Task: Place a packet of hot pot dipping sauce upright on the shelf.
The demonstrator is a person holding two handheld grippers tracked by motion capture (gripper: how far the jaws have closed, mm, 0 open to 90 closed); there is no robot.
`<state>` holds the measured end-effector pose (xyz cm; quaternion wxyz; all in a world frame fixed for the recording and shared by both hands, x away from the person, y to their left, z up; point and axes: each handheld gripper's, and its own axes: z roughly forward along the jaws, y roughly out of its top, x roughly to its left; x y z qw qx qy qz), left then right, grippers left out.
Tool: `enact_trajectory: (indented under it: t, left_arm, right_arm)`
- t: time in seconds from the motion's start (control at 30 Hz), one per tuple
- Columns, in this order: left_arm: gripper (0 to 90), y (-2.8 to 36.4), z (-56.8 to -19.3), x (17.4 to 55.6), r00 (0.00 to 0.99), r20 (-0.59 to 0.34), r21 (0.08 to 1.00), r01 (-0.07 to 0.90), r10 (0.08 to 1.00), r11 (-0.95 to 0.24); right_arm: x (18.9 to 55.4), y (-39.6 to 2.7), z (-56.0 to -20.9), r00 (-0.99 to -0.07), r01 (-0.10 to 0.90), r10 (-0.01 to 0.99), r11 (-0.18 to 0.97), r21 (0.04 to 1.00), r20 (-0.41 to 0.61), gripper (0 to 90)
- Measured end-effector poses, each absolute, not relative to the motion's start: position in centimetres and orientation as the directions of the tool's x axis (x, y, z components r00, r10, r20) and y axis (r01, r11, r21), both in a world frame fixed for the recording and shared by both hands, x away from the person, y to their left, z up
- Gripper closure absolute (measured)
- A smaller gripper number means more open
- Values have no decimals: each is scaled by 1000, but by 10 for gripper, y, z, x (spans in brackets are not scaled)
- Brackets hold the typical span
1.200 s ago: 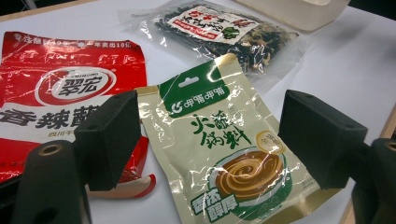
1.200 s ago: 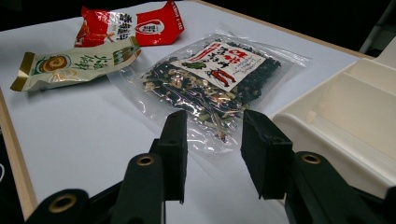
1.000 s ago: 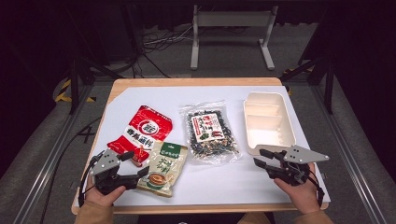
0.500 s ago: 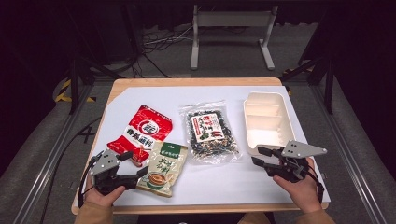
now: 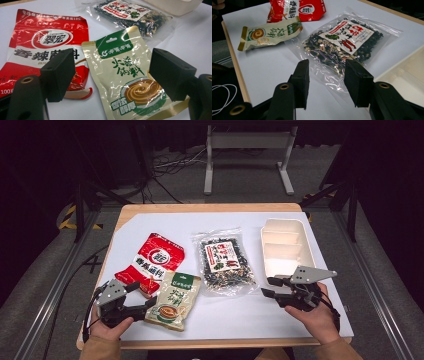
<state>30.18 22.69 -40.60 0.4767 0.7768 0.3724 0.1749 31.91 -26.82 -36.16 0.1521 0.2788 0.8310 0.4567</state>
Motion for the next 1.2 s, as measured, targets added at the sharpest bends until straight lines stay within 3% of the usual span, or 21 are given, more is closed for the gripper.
enact_trajectory:
  t: [0.3,0.6,1.2]
  left_arm:
    - [212,230,-406,300,655,-94,872,418,750,-256]
    - [212,230,-408,300,647,-86,872,417,757,-257]
    - [212,233,-408,301,644,-88,871,419,760,-255]
  right_arm:
    - [333,-234,-350,-842,288,539,466,837,-10,530]
    - [355,-198,-346,-875,271,483,476,837,8,448]
    - [382,-146,-347,-906,289,417,496,819,67,380]
